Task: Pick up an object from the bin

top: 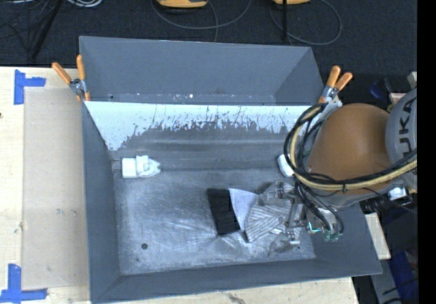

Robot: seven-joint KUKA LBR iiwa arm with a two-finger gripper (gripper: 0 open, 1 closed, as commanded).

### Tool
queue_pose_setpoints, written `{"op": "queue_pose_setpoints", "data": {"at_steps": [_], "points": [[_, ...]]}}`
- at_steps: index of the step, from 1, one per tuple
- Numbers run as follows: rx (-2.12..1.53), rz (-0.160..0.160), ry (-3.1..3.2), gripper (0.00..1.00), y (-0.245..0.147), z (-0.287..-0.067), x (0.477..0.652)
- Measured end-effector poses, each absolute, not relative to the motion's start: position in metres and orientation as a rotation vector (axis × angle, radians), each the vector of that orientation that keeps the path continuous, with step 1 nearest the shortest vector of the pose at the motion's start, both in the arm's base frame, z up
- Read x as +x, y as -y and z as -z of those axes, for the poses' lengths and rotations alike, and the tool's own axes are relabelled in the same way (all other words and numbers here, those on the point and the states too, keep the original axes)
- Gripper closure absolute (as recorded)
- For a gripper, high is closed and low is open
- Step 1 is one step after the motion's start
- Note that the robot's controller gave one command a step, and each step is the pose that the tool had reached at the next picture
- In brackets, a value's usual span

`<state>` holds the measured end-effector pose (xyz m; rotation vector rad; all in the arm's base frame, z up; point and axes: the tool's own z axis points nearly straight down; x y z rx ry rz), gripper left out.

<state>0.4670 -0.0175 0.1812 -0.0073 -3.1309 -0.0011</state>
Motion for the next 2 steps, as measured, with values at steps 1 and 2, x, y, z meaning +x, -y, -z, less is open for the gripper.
{"op": "queue_pose_setpoints", "data": {"at_steps": [1,2], "points": [[-0.006,0.000,3.139,0.00,0.018,-0.185,0.469],[-0.086,0.001,3.132,1.00,0.024,-0.076,0.487]]}}
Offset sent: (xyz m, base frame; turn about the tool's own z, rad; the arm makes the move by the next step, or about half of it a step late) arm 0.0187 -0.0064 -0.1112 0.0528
